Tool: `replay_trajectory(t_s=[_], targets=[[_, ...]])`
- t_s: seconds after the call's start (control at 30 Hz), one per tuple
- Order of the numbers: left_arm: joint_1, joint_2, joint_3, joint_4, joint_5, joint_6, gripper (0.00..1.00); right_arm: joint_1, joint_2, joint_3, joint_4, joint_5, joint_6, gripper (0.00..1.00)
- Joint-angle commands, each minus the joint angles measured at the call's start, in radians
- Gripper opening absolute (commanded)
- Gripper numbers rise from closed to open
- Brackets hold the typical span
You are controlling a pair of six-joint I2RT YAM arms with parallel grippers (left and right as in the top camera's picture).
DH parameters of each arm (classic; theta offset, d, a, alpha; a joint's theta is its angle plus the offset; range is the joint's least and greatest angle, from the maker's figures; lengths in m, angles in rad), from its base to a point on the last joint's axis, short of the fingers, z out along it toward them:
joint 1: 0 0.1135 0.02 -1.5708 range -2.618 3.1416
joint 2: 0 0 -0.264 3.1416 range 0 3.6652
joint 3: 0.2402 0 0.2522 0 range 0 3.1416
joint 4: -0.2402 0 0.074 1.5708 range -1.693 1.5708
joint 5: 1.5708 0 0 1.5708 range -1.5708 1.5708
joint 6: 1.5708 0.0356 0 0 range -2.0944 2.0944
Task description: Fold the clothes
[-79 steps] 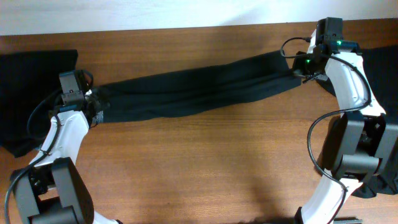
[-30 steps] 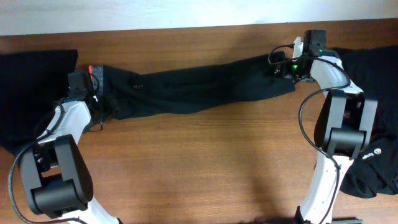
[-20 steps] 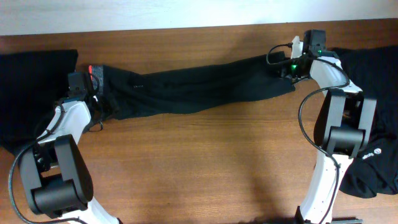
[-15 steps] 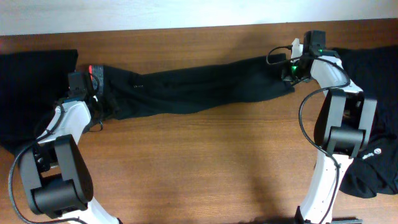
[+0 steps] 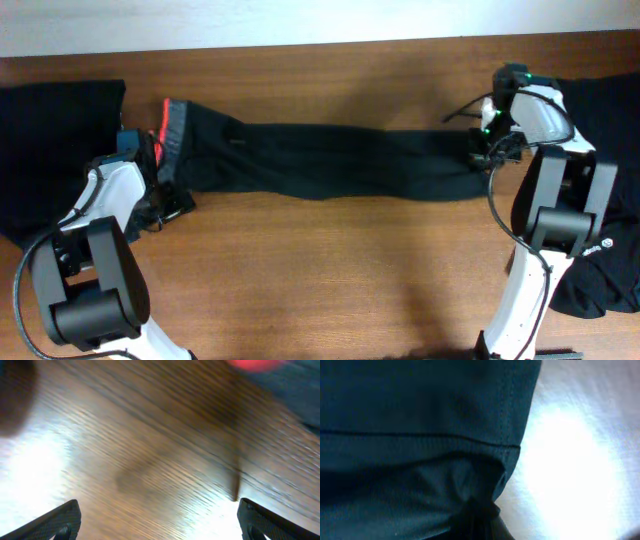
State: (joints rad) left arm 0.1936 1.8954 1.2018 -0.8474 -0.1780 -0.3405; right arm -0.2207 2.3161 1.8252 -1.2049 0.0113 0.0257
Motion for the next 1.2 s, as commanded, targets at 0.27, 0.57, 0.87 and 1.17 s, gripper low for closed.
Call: replay_trajectory(t_s=[0.27,0.57,0.87,1.17], targets=[[0.024,-0.003,0.028,0.055,0.11,0.107,1.0,-0.087,0.061,-0.027,-0.075,0.075,0.038,0.27],[0.022,-0.007,0.203,0.088,0.324,0.268,0.96,-0.053,0.053,0.157,-0.175,0.033,0.034,0.36],[-0.005,-0.006,0.344,0.202,0.325,0.289,0.96,-0.052,0.05,0.523,-0.346,-0.051,0.033,0.47],[-0.064,0.119,0.344,0.271,0.324,0.289,0.99,-0.052,0.05,0.589,-0.396,-0.121,-0.011,0.55]])
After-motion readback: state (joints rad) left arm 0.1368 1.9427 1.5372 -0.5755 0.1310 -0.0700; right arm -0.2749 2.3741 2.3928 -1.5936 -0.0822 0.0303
